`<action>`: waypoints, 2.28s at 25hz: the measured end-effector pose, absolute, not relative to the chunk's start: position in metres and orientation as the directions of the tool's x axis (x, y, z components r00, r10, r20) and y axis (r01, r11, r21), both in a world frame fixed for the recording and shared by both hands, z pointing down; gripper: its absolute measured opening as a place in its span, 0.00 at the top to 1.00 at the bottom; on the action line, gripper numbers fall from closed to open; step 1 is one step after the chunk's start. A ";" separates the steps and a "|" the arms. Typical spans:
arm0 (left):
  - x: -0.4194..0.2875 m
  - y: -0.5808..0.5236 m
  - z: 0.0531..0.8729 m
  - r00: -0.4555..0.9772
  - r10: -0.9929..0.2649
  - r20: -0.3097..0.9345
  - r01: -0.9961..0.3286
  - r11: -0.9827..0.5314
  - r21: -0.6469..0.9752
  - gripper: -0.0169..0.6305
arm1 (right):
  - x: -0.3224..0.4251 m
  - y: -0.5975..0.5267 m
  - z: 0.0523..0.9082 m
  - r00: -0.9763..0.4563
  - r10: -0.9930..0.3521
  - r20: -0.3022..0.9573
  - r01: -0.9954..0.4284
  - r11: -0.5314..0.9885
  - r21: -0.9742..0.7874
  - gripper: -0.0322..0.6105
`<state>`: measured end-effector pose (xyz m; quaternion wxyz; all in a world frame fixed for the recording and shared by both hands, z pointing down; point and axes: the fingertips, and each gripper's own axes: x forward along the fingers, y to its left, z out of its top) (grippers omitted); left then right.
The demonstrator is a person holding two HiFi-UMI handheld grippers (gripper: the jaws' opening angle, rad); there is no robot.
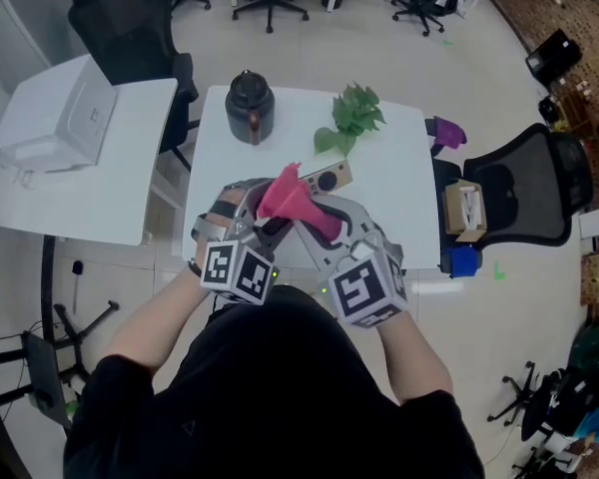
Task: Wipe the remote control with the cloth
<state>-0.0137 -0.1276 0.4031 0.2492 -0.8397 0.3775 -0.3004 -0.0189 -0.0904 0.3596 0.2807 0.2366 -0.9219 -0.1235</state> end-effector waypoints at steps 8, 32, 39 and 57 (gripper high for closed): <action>-0.011 -0.119 0.397 0.557 -0.781 0.281 -0.448 -0.568 -0.691 0.65 | -0.020 -0.095 0.372 -0.704 -0.488 0.517 -0.377 0.873 0.310 0.80; -0.029 -0.141 0.373 0.764 -0.645 0.008 -0.602 -0.708 0.369 0.65 | 0.070 -0.134 0.308 -0.738 -0.675 0.009 -0.673 0.735 -0.085 0.80; -0.052 -0.157 0.338 0.648 -0.637 -0.417 -0.036 -0.573 0.819 0.65 | 0.020 -0.105 0.354 -0.870 -0.492 -0.038 -0.424 0.785 -0.452 0.80; -0.017 -0.111 0.345 0.814 -0.434 -0.387 0.051 -0.610 0.791 0.65 | 0.028 -0.129 0.340 -0.864 -0.496 -0.081 -0.404 0.781 -0.476 0.80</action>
